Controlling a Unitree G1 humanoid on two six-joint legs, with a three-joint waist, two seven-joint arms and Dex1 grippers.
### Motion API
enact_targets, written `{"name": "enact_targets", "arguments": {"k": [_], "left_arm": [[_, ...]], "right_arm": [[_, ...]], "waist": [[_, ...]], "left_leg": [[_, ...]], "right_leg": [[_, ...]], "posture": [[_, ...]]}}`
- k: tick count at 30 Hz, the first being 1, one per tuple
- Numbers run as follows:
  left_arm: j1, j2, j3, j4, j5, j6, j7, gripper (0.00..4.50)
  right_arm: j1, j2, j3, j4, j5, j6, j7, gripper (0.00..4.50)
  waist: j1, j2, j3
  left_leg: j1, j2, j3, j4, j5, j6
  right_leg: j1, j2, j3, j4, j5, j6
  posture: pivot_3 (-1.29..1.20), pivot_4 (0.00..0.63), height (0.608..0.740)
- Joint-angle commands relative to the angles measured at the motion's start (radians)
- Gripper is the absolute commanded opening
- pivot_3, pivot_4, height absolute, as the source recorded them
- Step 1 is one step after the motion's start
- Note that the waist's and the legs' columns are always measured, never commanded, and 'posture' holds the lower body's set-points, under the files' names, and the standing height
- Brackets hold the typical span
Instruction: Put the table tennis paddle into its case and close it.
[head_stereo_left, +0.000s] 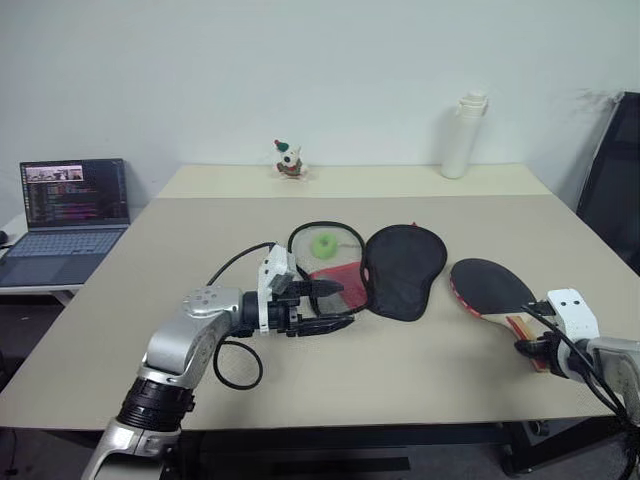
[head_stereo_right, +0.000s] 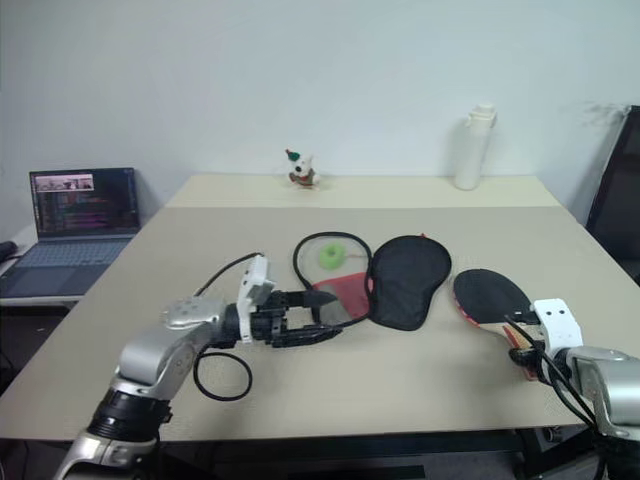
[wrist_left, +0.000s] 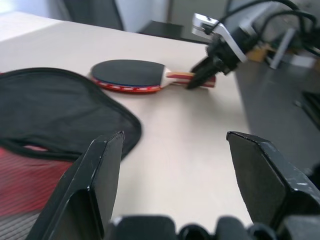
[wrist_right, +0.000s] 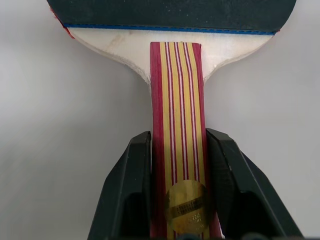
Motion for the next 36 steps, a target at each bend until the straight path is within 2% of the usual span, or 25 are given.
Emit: {"name": "enact_targets", "arguments": {"k": [1,2,8,14,24,27,32,36], "left_arm": [[-0.019,0.023,-0.013,-0.032,-0.002,-0.025,-0.05,3.6],[-0.018,0.025,-0.018,-0.029,0.007,-0.032,-0.053,3.6],[-0.007,0.03,-0.021,-0.014,0.033,-0.058,-0.049,3.6],[0.021,0.034,-0.016,-0.016,0.045,-0.072,-0.041,3.6],[0.034,0.033,-0.014,-0.005,0.055,-0.086,-0.034,3.6],[0.04,0.033,-0.015,-0.008,0.056,-0.085,-0.031,3.6],[0.059,0.037,-0.009,-0.02,0.058,-0.085,-0.024,3.6],[0.079,0.042,-0.002,-0.037,0.053,-0.079,-0.012,3.6]], "right_arm": [[0.021,0.01,-0.013,-0.048,0.023,0.008,-0.013,1.22],[0.02,0.012,-0.008,-0.042,0.022,-0.002,-0.021,1.22],[-0.013,0.011,0.027,0.01,0.024,-0.045,-0.049,3.18],[-0.074,0.034,0.068,0.079,0.025,-0.102,-0.072,3.18],[-0.123,0.054,0.1,0.187,0.015,-0.163,-0.099,3.18],[-0.121,0.064,0.099,0.188,0.013,-0.162,-0.115,2.66],[-0.147,0.096,0.036,0.173,0.009,-0.151,-0.176,1.09],[-0.182,0.093,-0.022,0.126,0.02,-0.124,-0.204,1.08]], "waist": [[0.0,0.0,0.0],[0.0,0.0,0.0],[-0.004,0.0,0.0],[-0.026,0.0,0.0],[-0.028,-0.002,-0.001],[-0.028,-0.003,-0.001],[-0.028,-0.005,-0.002],[-0.025,-0.004,-0.002]], "left_leg": [[0.0,0.0,0.0,0.0,0.0,0.0],[0.0,0.0,0.0,0.0,0.0,0.0],[0.0,0.0,0.0,0.0,0.0,0.001],[0.001,0.0,0.0,0.0,-0.001,0.001],[0.003,0.0,0.001,0.0,-0.001,0.001],[0.004,0.0,0.002,0.0,-0.001,0.002],[0.004,0.001,0.001,0.001,-0.001,0.002],[0.003,0.001,0.001,0.001,-0.001,0.002]], "right_leg": [[0.0,0.0,0.0,0.0,0.0,0.0],[0.0,0.0,0.0,0.0,0.0,0.0],[0.0,0.0,0.0,0.0,0.0,0.0],[0.0,0.001,0.002,0.0,0.0,0.0],[0.0,0.004,0.007,0.001,0.0,0.0],[0.001,0.004,0.009,0.001,0.0,0.0],[0.001,0.004,0.01,0.001,0.0,0.0],[0.0,0.004,0.011,0.001,0.001,0.001]], "posture": [[0.0,0.15,0.74],[0.0,0.15,0.74],[0.0,0.15,0.74],[0.0,0.15,0.74],[0.0,0.15,0.74],[0.0,0.15,0.74],[0.0,0.15,0.74],[0.0,0.15,0.74]]}}
